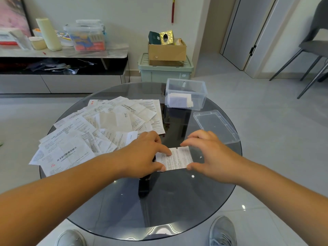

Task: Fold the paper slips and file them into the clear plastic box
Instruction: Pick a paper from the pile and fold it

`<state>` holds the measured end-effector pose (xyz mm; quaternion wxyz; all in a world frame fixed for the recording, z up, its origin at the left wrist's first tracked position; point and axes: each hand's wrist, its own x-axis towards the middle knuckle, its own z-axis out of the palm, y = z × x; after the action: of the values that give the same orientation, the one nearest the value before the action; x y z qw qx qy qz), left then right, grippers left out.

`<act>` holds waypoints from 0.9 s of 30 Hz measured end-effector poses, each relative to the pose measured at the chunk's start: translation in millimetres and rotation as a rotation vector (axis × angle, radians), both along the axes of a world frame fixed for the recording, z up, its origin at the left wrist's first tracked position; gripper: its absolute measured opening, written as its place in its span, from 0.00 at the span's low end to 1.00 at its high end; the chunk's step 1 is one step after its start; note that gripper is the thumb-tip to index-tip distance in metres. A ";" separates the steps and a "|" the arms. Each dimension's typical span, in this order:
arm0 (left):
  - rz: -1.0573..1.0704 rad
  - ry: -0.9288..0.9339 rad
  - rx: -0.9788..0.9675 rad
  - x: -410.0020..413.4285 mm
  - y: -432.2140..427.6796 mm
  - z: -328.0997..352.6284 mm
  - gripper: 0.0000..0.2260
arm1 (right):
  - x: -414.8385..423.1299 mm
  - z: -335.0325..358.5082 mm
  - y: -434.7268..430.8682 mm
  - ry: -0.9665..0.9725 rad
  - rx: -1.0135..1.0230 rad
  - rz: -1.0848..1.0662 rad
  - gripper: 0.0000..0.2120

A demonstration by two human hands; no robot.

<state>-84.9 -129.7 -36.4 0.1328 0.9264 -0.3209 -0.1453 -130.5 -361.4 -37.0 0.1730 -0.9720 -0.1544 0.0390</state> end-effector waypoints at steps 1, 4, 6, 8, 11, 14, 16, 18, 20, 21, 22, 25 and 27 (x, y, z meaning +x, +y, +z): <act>0.000 -0.014 -0.007 -0.5 0.0 -1.8 0.23 | -7.1 -0.3 2.1 -0.097 -0.033 0.052 0.21; 0.011 -0.048 -0.073 1.1 -2.2 -6.2 0.23 | -27.5 -3.1 17.6 -0.157 -0.108 0.176 0.22; 0.026 -0.107 -0.130 2.8 -3.0 -6.0 0.22 | -36.6 -8.9 26.0 -0.136 -0.172 0.191 0.25; 0.040 -0.212 -0.174 4.9 -1.2 -3.7 0.18 | -37.9 -13.2 27.1 -0.121 -0.217 0.158 0.28; 0.088 -0.279 -0.211 8.9 4.6 -1.5 0.15 | -30.5 -14.0 24.7 -0.111 -0.257 0.091 0.28; 0.107 -0.280 -0.196 10.3 9.9 -4.6 0.14 | -22.6 -14.6 26.7 -0.111 -0.270 0.062 0.25; 0.104 -0.286 -0.199 9.8 11.8 -6.6 0.14 | -17.1 -13.4 29.7 -0.113 -0.282 0.038 0.25; 0.105 -0.308 -0.263 9.4 11.5 -4.2 0.13 | -9.3 -13.0 30.1 -0.113 -0.286 -0.007 0.24; 0.111 -0.331 -0.339 8.3 11.1 2.6 0.11 | 0.0 -14.0 28.5 -0.118 -0.284 -0.050 0.24; 0.113 -0.343 -0.360 7.3 11.9 6.4 0.10 | 4.3 -14.6 27.5 -0.117 -0.285 -0.063 0.24; 0.116 -0.354 -0.371 5.5 14.4 10.2 0.10 | 7.7 -14.8 27.0 -0.113 -0.287 -0.068 0.23; 0.143 -0.386 -0.354 -0.4 32.0 21.1 0.11 | 12.8 -13.8 26.2 -0.111 -0.274 -0.064 0.23; 0.199 -0.392 -0.333 -2.0 49.3 27.1 0.11 | 12.8 -12.9 25.2 -0.132 -0.243 -0.067 0.23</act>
<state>-86.9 -80.4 -9.2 0.2323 0.9292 -0.2674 0.1053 -117.7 -336.2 -49.9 0.0446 -0.9908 -0.1270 -0.0122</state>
